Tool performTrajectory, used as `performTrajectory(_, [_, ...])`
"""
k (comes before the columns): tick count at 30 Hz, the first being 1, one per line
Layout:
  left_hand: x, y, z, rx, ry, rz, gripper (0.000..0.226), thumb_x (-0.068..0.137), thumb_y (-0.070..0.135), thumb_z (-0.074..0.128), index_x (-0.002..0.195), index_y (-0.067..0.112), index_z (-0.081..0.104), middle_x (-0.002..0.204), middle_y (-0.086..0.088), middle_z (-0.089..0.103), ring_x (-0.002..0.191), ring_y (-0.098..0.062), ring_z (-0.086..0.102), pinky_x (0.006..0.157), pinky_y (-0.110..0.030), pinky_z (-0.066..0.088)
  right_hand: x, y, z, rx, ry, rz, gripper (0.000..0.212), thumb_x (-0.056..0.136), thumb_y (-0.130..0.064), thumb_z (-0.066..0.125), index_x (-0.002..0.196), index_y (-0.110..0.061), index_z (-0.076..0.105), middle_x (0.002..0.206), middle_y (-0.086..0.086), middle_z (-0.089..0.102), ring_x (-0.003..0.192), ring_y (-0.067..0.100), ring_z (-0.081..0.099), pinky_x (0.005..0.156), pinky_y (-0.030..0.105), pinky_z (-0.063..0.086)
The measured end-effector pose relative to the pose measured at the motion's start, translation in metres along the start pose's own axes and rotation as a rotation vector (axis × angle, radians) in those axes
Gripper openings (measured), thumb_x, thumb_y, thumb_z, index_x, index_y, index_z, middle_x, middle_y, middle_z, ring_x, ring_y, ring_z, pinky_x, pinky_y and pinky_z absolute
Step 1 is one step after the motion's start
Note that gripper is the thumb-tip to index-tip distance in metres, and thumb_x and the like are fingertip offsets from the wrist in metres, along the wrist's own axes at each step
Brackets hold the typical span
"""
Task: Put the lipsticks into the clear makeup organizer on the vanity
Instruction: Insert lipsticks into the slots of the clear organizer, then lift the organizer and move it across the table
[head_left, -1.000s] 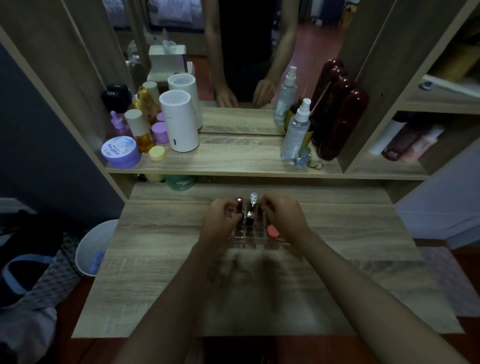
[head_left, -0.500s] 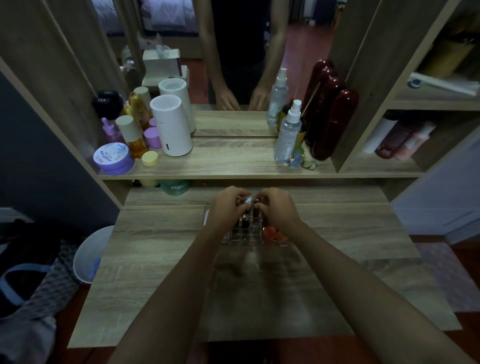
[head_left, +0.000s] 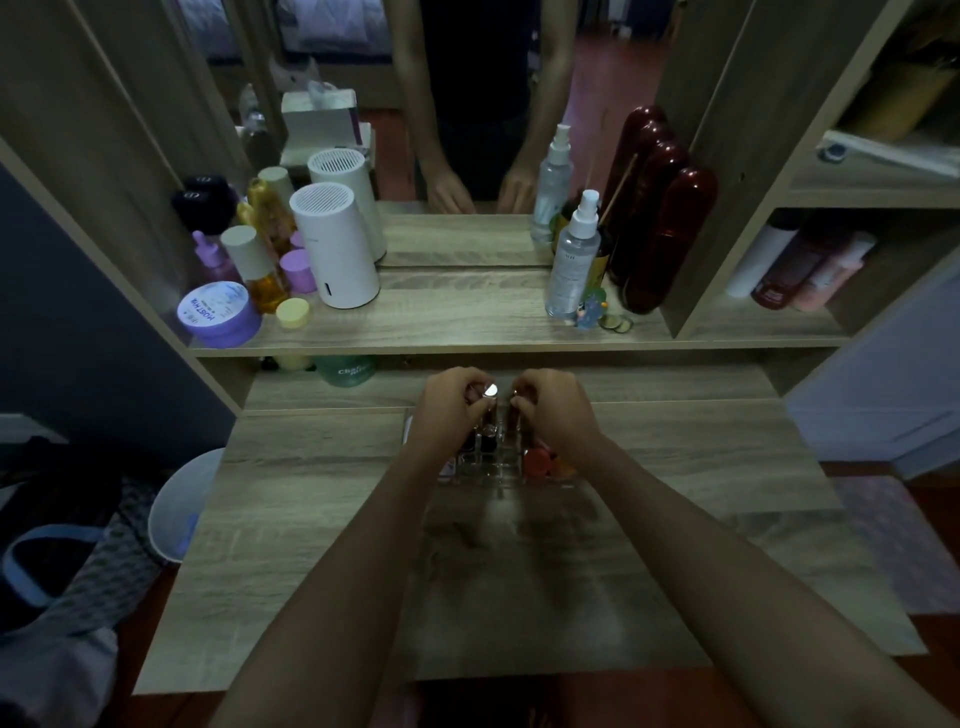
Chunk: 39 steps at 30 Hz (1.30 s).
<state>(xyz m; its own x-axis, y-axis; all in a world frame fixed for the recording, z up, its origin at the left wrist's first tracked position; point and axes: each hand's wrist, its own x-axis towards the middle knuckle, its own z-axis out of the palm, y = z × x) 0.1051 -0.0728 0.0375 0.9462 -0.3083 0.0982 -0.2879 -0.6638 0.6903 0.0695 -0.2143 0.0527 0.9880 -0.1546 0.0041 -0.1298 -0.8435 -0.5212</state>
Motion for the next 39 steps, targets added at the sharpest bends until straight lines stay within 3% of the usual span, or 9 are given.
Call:
performTrajectory(5, [-0.001,0.0,0.001,-0.011,0.005,-0.008,0.025,0.081,0.013,0.067,0.106,0.01,0.068,0.103,-0.009,0.071,0.089,-0.013,0.063,0.078,-0.022,0.049,0.0,-0.001,0.002,-0.012,-0.016,-0.006,0.02,0.086,-0.015,0.061,0.104,-0.009,0.069,0.1,0.013,0.072,0.095,0.027,0.064,0.083,0.036,0.052])
performTrajectory(12, [-0.002,-0.001,0.0,-0.001,0.008,-0.01,0.026,0.081,0.014,0.067,0.106,0.01,0.068,0.104,-0.011,0.07,0.095,-0.022,0.063,0.086,-0.037,0.054,0.0,0.001,0.003,0.004,0.006,-0.007,0.019,0.085,-0.014,0.062,0.102,-0.009,0.069,0.099,0.012,0.073,0.092,0.025,0.065,0.076,0.028,0.047])
performTrajectory(18, [-0.003,-0.002,0.001,-0.008,0.004,-0.027,0.029,0.078,0.012,0.069,0.107,0.011,0.067,0.102,-0.009,0.07,0.083,-0.007,0.054,0.066,-0.011,0.038,-0.001,0.0,0.001,0.004,0.001,-0.015,0.021,0.085,-0.015,0.063,0.105,-0.009,0.069,0.1,0.013,0.073,0.094,0.026,0.065,0.084,0.039,0.054])
performTrajectory(21, [-0.002,-0.001,0.001,-0.024,-0.003,-0.03,0.031,0.078,0.01,0.069,0.108,0.01,0.066,0.104,-0.009,0.069,0.084,-0.006,0.054,0.061,-0.007,0.036,0.0,-0.001,0.0,-0.001,-0.005,-0.014,0.023,0.084,-0.015,0.064,0.106,-0.009,0.069,0.102,0.014,0.073,0.095,0.027,0.066,0.085,0.04,0.055])
performTrajectory(26, [-0.002,-0.002,-0.003,-0.03,0.006,-0.033,0.036,0.077,0.009,0.069,0.113,0.011,0.063,0.109,-0.009,0.065,0.086,-0.007,0.052,0.074,-0.02,0.041,-0.001,0.0,-0.001,-0.003,-0.004,-0.008,0.029,0.084,-0.016,0.065,0.111,-0.01,0.067,0.106,0.013,0.073,0.099,0.027,0.065,0.085,0.036,0.052])
performTrajectory(33, [-0.011,-0.027,-0.033,-0.036,-0.052,0.005,0.052,0.077,0.001,0.068,0.127,0.009,0.054,0.126,-0.012,0.053,0.105,-0.015,0.053,0.088,-0.02,0.041,-0.003,0.02,-0.024,0.035,0.038,-0.004,0.028,0.081,-0.011,0.068,0.109,-0.009,0.067,0.097,0.013,0.072,0.092,0.025,0.065,0.08,0.034,0.052])
performTrajectory(36, [-0.024,-0.055,-0.049,-0.036,0.044,-0.1,0.044,0.082,0.0,0.062,0.125,0.003,0.055,0.125,-0.017,0.058,0.108,-0.021,0.057,0.087,-0.025,0.043,-0.007,0.048,-0.041,0.019,0.09,0.054,0.023,0.08,-0.009,0.069,0.102,-0.005,0.07,0.095,0.016,0.073,0.089,0.028,0.066,0.077,0.033,0.051])
performTrajectory(39, [-0.038,-0.079,-0.057,-0.007,0.091,-0.286,0.035,0.086,0.001,0.057,0.121,-0.001,0.059,0.122,-0.022,0.064,0.11,-0.032,0.06,0.091,-0.038,0.047,-0.014,0.076,-0.05,-0.028,0.054,0.173,0.017,0.083,-0.008,0.066,0.098,-0.001,0.072,0.096,0.021,0.074,0.092,0.034,0.067,0.079,0.036,0.051])
